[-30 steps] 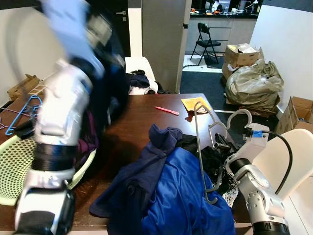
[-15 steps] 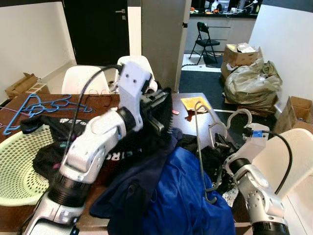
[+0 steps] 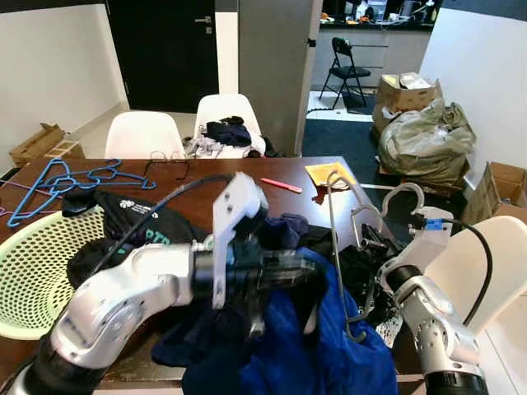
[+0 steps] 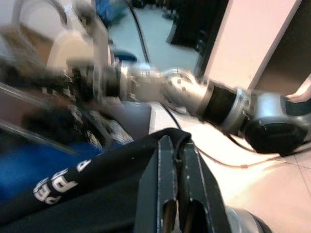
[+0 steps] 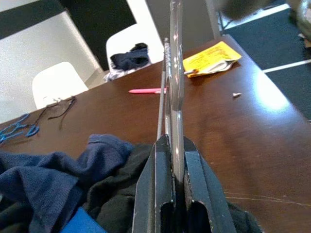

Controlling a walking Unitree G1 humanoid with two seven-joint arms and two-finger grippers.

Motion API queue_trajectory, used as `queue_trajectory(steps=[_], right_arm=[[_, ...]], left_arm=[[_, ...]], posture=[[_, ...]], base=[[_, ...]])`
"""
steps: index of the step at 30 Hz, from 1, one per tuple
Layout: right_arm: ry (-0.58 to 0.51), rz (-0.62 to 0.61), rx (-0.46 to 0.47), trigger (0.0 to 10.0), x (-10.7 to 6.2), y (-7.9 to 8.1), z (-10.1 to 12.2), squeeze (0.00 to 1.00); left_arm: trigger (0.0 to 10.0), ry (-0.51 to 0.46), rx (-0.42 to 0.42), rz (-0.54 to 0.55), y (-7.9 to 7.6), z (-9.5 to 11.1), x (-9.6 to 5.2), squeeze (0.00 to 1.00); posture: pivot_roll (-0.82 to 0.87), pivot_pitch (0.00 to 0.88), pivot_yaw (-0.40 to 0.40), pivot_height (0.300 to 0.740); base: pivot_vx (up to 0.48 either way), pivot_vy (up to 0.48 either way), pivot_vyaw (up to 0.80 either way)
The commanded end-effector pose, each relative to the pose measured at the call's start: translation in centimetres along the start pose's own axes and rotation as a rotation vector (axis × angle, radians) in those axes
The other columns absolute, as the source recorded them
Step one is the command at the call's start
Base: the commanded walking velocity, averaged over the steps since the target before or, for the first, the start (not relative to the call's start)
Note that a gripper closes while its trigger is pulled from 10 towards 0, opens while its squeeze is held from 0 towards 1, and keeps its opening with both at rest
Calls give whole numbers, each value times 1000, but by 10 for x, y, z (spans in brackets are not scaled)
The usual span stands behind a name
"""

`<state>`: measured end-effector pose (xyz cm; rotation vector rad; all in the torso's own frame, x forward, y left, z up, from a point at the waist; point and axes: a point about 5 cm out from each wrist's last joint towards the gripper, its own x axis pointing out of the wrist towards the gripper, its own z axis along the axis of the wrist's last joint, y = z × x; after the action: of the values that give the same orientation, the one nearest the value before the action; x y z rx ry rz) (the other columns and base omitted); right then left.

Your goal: Hang hanger

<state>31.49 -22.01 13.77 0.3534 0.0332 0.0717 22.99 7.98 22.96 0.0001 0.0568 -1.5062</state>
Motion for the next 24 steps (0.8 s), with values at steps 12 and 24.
queue_trajectory(steps=[12, 24], right_arm=[[89, 7, 19, 10000, -1, -2, -15, 0], [101, 13, 29, 10000, 0, -1, -16, 0]], left_arm=[[0, 387, -125, 81, -39, -20, -111, 0], [0, 646, -224, 349, -47, -20, -174, 0]], posture=[[29, 0, -30, 740], [44, 0, -33, 740]], base=[[0, 0, 0], [0, 0, 0]])
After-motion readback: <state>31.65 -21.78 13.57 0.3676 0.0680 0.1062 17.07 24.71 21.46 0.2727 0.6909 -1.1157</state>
